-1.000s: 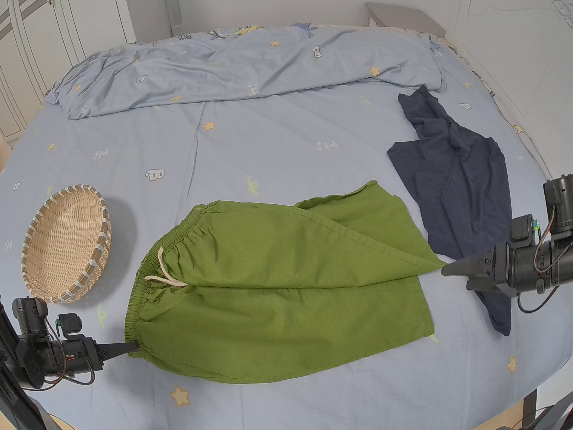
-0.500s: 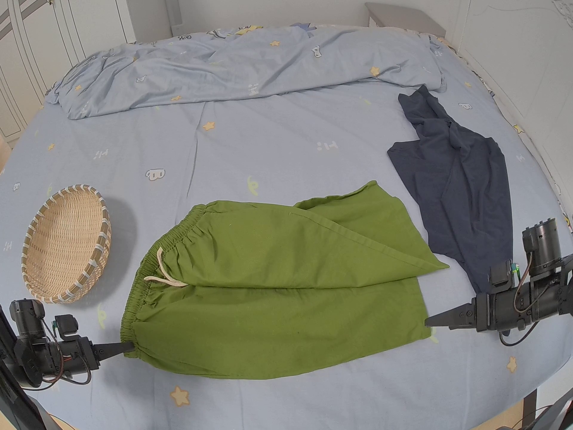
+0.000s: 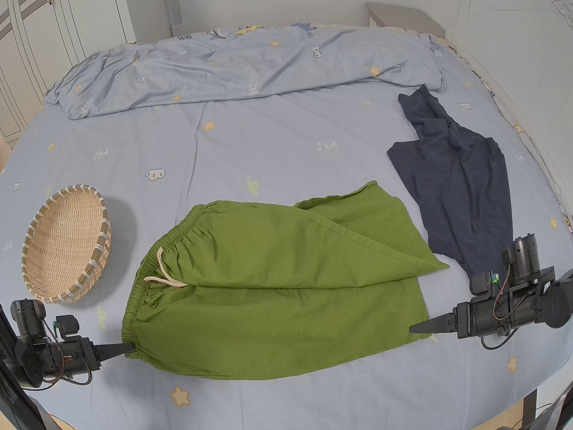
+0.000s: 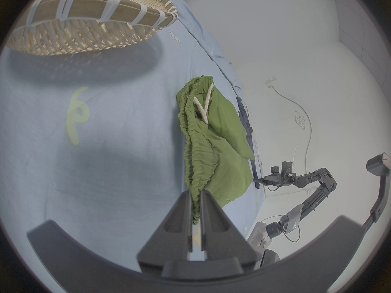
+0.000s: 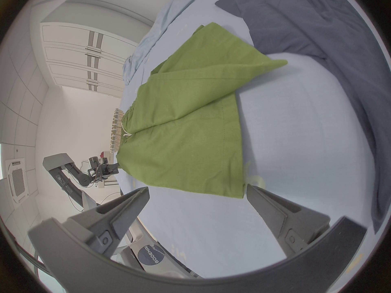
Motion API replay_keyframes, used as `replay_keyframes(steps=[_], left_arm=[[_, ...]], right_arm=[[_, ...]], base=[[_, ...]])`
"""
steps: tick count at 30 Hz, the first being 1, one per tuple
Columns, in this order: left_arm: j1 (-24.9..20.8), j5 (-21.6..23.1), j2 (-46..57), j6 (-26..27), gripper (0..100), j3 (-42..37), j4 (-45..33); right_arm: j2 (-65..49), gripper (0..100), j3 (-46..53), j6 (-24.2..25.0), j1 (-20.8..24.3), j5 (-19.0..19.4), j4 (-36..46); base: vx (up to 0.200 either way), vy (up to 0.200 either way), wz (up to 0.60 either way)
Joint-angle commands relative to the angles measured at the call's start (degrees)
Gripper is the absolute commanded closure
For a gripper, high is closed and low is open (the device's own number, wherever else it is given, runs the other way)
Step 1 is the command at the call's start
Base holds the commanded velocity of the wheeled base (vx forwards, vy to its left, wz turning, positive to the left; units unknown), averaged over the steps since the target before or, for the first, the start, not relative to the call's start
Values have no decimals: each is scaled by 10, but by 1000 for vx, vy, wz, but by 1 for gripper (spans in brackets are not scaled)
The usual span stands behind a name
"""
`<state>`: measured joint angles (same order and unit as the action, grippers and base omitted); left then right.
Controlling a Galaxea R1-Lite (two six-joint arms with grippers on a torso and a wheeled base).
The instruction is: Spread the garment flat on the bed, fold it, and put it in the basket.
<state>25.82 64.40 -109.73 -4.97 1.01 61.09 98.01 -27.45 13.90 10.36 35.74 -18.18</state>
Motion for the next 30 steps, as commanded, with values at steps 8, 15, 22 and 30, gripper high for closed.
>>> replay_keyframes(steps=[8,15,22,30], left_arm=[[-1,0,0,1,100,-9,2],[-2,0,3,1,100,-9,-2],[-2,0,6,1,100,-9,-4],[-2,0,5,1,100,-9,-4]], right_arm=[[74,0,-2,-3,4,0,-10],[85,0,14,5,4,39,-70],[135,0,17,6,-1,51,-113],[134,0,20,5,-8,50,-113]], base=[[0,0,0],[0,0,0],[0,0,0],[0,0,0]])
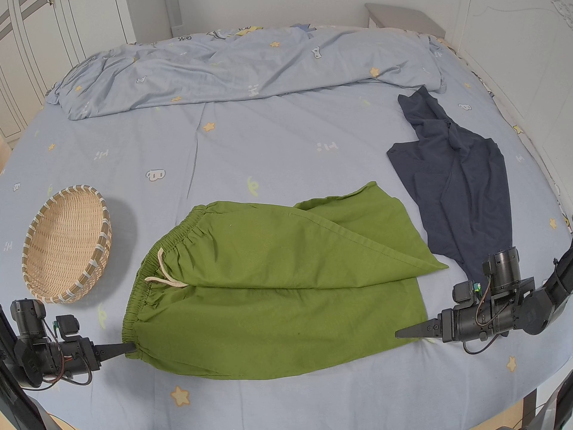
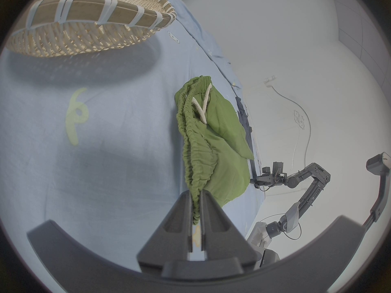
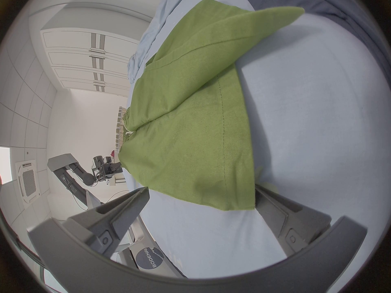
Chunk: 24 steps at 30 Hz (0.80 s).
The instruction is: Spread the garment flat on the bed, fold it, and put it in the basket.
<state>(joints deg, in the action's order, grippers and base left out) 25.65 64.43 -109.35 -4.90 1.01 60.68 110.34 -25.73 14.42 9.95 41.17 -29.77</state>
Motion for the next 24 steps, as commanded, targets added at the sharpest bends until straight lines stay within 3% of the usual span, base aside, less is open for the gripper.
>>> replay_keyframes(steps=[1,5,6,18,24], left_arm=[[0,0,0,0,100,-9,2],[1,0,-3,0,100,-9,5],[2,0,-3,0,100,-9,6],[10,0,-4,-2,100,-7,9],[12,0,5,-4,100,-7,8]], right_arm=[[10,0,3,0,-5,-5,3],[9,0,6,-2,-14,-5,3],[9,100,6,-2,-15,-5,3],[1,100,10,-6,-39,-6,4],[-86,100,31,-2,-27,-9,14]], base=[[0,0,0],[0,0,0],[0,0,0],[0,0,0],[0,0,0]])
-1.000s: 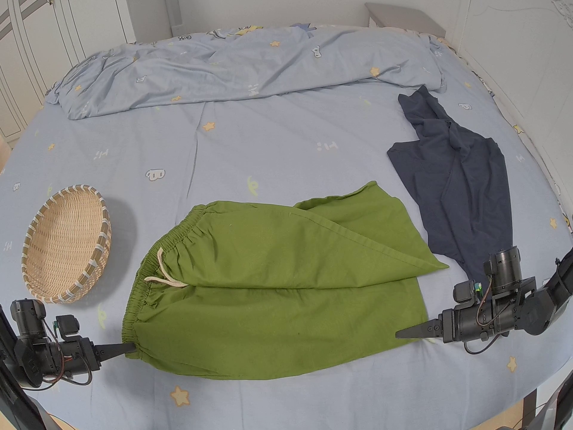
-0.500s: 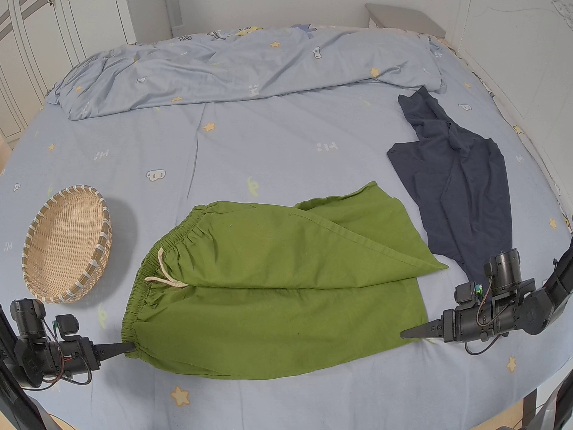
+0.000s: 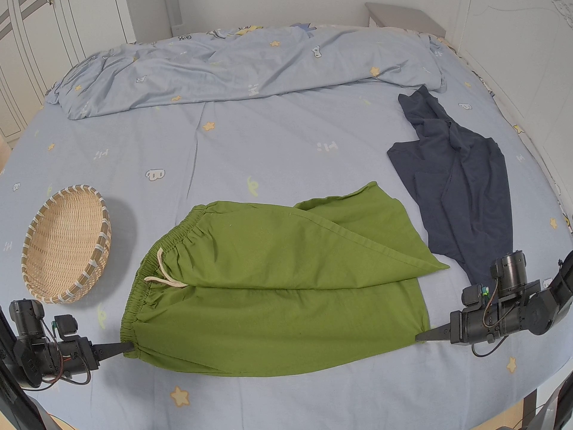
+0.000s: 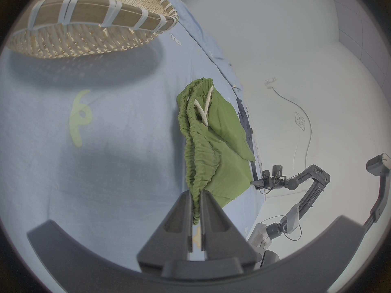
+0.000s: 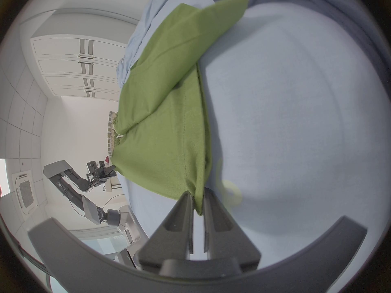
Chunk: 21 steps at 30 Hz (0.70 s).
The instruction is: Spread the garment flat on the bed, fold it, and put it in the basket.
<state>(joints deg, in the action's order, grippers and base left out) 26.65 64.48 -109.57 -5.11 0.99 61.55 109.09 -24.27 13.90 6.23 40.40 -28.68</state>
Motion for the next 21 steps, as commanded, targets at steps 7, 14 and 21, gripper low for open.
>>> replay_keyframes(steps=[7,14,21], left_arm=[[16,-2,4,-3,100,-3,-2],[32,-4,4,6,100,-5,-6],[62,-4,0,190,100,-6,-119]], right_arm=[[-167,100,46,2,77,-88,67],[-179,100,103,-3,115,-146,85],[-172,100,127,-3,108,-144,60]], base=[[0,0,0],[0,0,0],[0,0,0]])
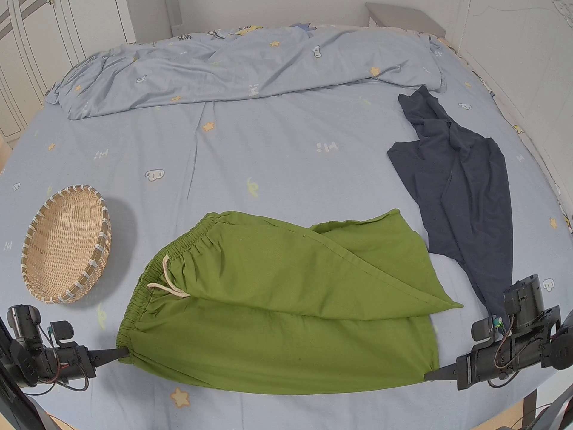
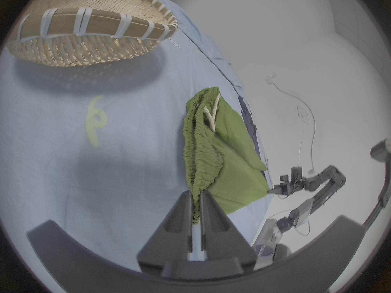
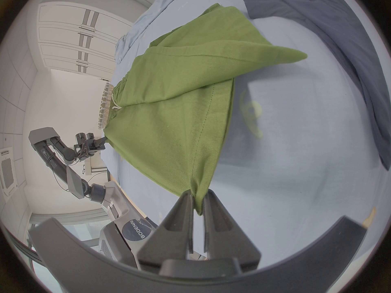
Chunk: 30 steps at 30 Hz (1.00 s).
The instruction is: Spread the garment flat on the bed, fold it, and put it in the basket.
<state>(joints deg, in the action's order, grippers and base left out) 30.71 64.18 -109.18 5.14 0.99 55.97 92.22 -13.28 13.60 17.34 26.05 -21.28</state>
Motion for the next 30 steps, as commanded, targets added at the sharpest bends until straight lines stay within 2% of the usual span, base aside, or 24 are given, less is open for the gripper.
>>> replay_keyframes(steps=[1,2,11,28,29,30], left_arm=[[22,-1,-4,87,100,-6,-63],[33,-1,0,136,100,-6,-105],[35,-1,51,140,100,-6,-159],[13,-12,42,154,100,-6,-201],[13,-15,41,156,100,-6,-202],[13,-18,38,159,100,-6,-201]], right_arm=[[-3,100,17,0,-3,0,-14],[-1,100,16,0,-5,0,-22],[42,100,16,1,-34,-1,-69],[80,100,26,1,-34,0,-97],[83,0,27,1,-34,0,-100],[88,0,29,1,-33,0,-105]], base=[[0,0,0],[0,0,0],[0,0,0],[0,0,0],[0,0,0],[0,0,0]])
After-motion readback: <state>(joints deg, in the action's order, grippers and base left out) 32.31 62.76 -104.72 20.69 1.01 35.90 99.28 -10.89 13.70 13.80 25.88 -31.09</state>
